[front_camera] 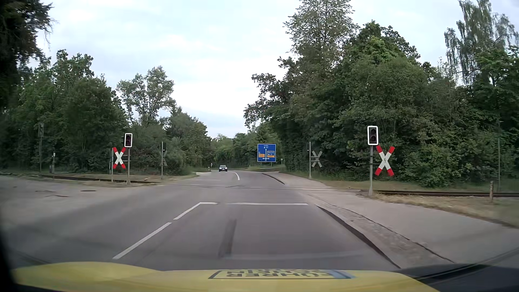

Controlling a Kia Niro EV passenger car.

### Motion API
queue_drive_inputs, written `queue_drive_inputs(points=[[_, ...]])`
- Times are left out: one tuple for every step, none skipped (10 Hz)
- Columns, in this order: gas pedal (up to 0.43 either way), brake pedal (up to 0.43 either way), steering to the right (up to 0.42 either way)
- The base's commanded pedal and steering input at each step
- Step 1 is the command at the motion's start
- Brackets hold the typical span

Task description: Follow the waypoints while adhering to traffic rules and regulations

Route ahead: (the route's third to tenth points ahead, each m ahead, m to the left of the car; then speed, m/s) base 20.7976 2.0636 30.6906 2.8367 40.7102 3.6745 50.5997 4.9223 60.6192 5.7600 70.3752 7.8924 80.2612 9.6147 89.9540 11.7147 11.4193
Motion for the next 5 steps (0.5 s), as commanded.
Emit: queue_drive_inputs(points=[[0.008, 0.000, -0.005], [0.008, 0.000, -0.005], [0.008, 0.000, -0.005], [0.008, 0.000, -0.005], [0.008, 0.000, -0.005]])
